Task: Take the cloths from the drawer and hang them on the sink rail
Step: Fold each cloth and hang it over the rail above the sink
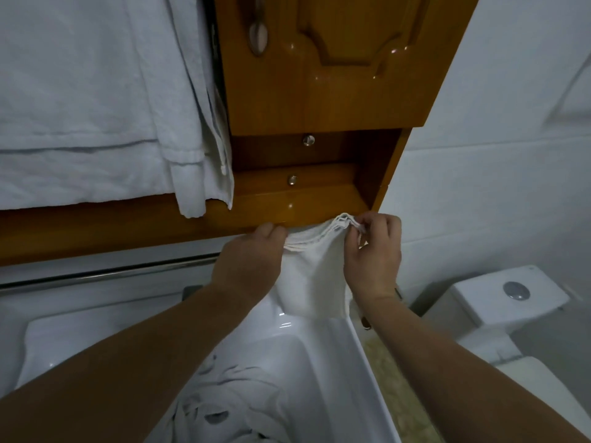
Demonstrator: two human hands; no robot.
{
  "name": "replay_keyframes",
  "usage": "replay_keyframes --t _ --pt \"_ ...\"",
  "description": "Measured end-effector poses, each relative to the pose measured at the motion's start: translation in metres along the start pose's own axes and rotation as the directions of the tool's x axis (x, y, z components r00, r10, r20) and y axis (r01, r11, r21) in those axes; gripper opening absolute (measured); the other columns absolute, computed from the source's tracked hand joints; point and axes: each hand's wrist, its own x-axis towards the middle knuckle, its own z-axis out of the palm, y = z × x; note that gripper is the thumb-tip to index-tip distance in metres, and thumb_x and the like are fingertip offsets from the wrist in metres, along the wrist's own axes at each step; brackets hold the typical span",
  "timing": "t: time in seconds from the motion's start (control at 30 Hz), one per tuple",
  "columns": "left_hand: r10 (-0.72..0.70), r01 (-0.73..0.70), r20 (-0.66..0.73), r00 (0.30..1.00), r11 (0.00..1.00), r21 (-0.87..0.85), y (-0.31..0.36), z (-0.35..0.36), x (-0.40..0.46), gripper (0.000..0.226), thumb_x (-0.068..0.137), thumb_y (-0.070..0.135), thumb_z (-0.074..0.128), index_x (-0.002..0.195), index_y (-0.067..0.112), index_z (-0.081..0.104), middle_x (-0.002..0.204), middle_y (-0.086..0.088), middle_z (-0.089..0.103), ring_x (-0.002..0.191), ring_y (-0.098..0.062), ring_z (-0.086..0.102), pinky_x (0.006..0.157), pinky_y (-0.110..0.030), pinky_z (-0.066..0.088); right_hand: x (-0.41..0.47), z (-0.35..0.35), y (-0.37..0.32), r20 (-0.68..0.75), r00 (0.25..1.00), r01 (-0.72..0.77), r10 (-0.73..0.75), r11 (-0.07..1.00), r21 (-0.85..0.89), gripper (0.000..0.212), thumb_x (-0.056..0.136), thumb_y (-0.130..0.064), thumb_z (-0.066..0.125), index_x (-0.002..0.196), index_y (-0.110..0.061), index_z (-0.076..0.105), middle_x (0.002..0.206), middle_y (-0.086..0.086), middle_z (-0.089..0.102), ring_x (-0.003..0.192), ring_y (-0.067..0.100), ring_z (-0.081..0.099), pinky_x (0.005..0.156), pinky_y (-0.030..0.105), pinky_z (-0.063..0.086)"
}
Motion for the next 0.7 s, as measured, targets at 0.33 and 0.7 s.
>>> replay_keyframes --t 0.33,0.7 --pt "-0.032 0.047 -0.069 0.997 0.974 0.222 -0.019 0.050 0.007 0.016 0.070 0.005 0.079 0.083 0.012 0.072 0.058 -0.009 0.063 0.042 -0.027 0.057 0.042 -0.029 0.048 -0.012 0.041 0.044 0.075 0.927 0.373 -0.368 0.925 -0.075 0.008 0.090 -0.004 0.066 0.098 -0.003 0.066 0.106 0.015 0.064 0.101 0.026 0.057 0.088 0.029 0.050" --pt "-0.290 0.302 -0.092 0.953 0.934 0.190 -0.020 0.064 0.002 0.058 0.096 0.062 0.032 0.109 0.018 0.067 0.095 -0.012 0.072 0.093 -0.036 0.066 0.090 -0.049 0.049 -0.016 0.044 0.030 0.382 0.872 0.437 -0.304 0.837 -0.330 0.049 0.102 -0.047 0.036 0.126 -0.013 0.060 0.129 0.013 0.054 0.125 0.032 0.044 0.110 0.048 0.034"
